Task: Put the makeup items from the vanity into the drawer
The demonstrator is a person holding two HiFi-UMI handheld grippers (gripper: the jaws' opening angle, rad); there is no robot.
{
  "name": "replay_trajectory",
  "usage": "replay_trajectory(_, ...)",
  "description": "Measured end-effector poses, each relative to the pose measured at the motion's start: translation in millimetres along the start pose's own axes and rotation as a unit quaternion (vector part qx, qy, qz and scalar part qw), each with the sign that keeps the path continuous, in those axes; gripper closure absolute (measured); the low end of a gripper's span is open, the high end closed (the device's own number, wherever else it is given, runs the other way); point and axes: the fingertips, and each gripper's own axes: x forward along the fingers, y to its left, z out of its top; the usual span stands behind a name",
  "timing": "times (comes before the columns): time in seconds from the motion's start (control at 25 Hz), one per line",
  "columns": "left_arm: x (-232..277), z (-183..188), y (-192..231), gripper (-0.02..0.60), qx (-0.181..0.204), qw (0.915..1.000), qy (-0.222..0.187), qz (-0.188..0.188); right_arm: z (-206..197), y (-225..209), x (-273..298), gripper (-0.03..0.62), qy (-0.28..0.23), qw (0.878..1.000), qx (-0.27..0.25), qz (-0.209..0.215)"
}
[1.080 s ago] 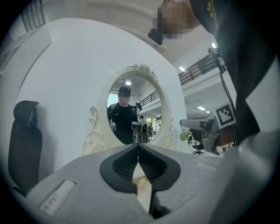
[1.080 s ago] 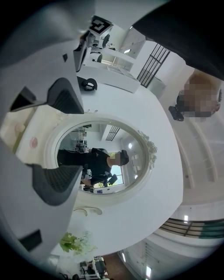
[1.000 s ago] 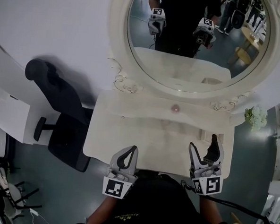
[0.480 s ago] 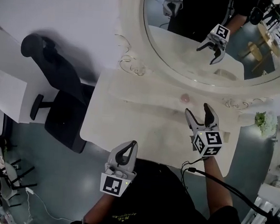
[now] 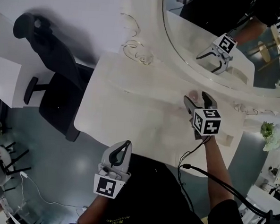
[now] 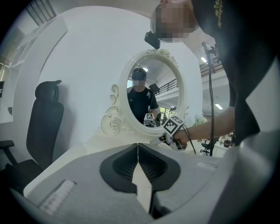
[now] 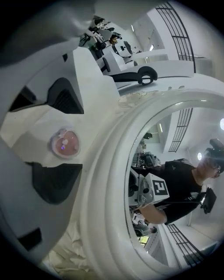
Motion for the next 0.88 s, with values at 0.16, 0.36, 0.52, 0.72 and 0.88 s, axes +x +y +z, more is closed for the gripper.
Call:
replay_trajectory(0.16, -2, -4, 4, 0.560, -0.008, 0.9999, 0.004, 0.009, -15, -3, 16, 0.243, 0.040, 0.999, -0.001, 0.002)
replay_trajectory(0.36, -3, -9, 6, 0.560, -0.010, 0.9998, 0.006, 0.015, -17, -6, 19, 0.251, 0.055, 0.998, 0.011, 0.013)
replay_trajectory(0.52, -2, -5, 2, 0.560, -0.002, 0.9999, 0.001, 0.011, -19, -9, 15, 0.362, 0.049, 0.999, 0.019, 0.003)
replay_trajectory(0.72, 0, 4, -7, 0.559, 0.020, 0.9998, 0.003, -0.002, -4, -5, -13, 0.364, -0.008, 1.000, 0.023, 0.002)
replay_trajectory(0.88, 11, 12, -17, 0.559, 0.043, 0.9988, 0.003, -0.022, 25, -4, -69, 0.364, -0.081, 0.997, 0.010, -0.008)
